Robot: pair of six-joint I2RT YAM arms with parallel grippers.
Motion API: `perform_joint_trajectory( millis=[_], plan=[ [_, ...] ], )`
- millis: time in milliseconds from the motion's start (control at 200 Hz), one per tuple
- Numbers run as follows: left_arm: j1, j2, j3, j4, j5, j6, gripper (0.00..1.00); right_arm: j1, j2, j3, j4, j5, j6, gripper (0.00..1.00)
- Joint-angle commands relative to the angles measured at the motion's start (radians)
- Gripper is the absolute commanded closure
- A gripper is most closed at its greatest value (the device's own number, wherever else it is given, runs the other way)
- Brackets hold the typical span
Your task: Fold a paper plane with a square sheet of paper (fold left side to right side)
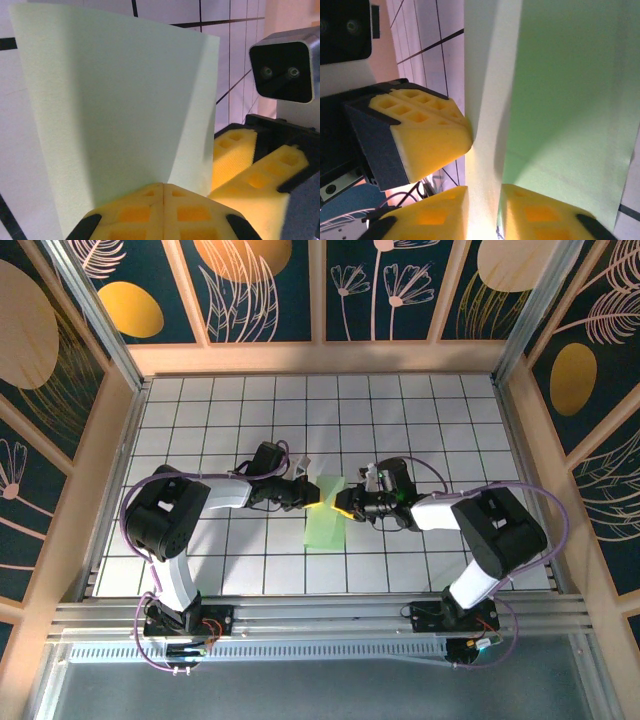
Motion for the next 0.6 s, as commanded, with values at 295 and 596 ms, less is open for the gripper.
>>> perform_joint_trajectory(
  millis=[295,596],
  plan=[
    [-0.004,-0.119,-0.008,-0.105,-0.248,0.032,0.57,0.010,0.024,0.108,-0.269,0.119,-0.123,1.00],
    [-0.017,-0.128,-0.004,-0.175,-0.294,0.058,0.45,0.031,0.059,0.149,-0.334,0.146,-0.153,1.00]
  ],
)
